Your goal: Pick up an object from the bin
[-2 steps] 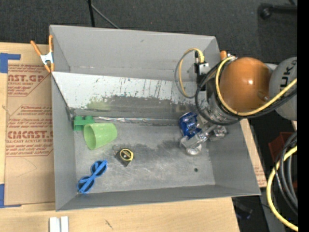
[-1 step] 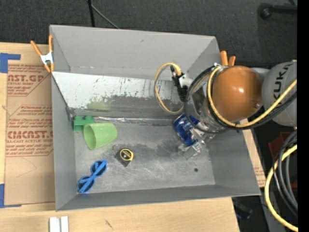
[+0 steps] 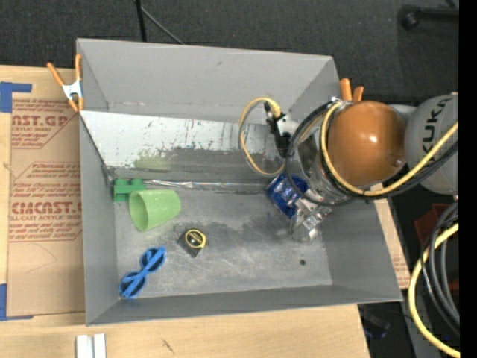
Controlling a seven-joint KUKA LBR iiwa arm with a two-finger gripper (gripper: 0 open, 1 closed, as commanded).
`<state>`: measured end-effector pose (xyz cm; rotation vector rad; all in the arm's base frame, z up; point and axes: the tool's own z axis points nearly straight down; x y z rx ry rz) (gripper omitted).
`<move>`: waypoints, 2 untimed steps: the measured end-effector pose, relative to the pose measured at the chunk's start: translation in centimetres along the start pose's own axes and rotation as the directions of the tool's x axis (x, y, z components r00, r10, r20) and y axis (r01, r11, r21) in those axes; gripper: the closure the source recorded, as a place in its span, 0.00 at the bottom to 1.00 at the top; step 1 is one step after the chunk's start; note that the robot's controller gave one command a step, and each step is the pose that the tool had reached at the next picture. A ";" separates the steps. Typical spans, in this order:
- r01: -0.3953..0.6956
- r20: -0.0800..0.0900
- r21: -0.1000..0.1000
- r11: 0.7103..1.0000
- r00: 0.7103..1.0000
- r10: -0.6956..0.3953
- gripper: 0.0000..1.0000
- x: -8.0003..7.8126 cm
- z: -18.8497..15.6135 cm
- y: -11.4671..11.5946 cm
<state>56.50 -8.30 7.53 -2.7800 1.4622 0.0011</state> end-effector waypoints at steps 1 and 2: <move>-0.003 -0.003 0.006 1.000 1.000 0.003 1.00 0.0 -7.1 -0.2; -0.005 0.000 0.002 1.000 1.000 0.005 1.00 -0.2 -10.8 -0.4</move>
Offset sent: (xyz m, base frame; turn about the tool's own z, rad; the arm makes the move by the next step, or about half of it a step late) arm 0.0000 0.0000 0.0673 0.0000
